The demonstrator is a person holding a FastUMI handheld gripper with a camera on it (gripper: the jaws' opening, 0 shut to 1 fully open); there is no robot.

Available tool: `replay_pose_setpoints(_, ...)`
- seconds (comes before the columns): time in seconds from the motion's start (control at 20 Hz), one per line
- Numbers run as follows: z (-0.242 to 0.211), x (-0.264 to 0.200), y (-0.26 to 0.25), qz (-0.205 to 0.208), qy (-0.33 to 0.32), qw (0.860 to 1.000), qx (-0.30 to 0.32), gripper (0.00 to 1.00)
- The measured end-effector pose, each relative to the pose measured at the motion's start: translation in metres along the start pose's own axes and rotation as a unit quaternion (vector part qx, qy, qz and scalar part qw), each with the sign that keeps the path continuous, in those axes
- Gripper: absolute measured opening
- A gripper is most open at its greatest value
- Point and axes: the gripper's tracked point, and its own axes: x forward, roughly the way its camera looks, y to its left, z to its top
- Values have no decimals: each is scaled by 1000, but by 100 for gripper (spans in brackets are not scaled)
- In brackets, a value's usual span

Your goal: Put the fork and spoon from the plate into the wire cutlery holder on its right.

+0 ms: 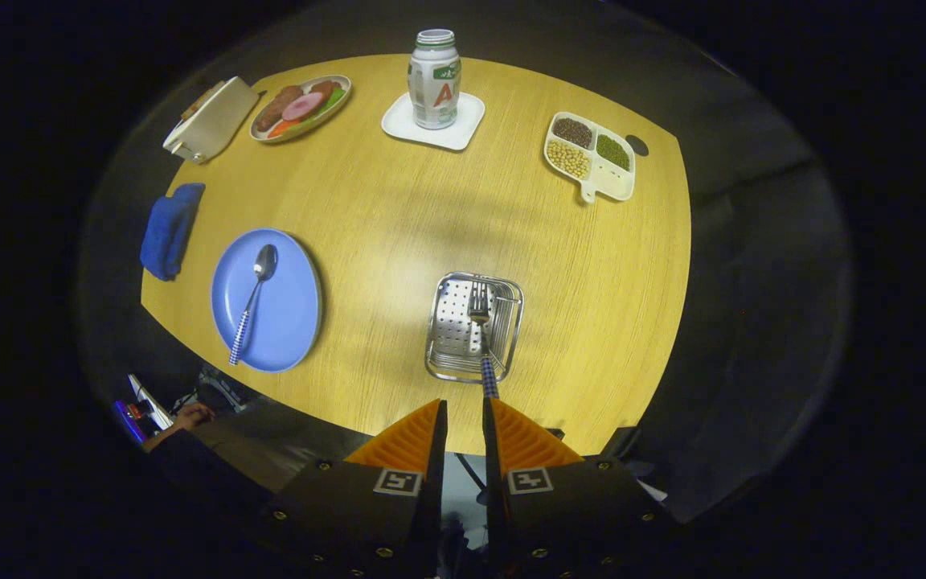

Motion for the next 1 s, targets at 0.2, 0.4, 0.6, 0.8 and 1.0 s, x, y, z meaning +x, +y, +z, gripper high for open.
replay_pose_setpoints(0.2,-16,-12,40,17,-44,999,12,24)
replay_pose_setpoints(0.4,-25,-12,89,42,-77,996,25,24)
replay_pose_setpoints(0.6,-27,-2,137,61,-94,993,27,24)
replay_pose_setpoints(0.8,-29,5,171,65,-99,993,15,24)
replay_pose_setpoints(1.0,-26,21,208,83,-88,993,5,25)
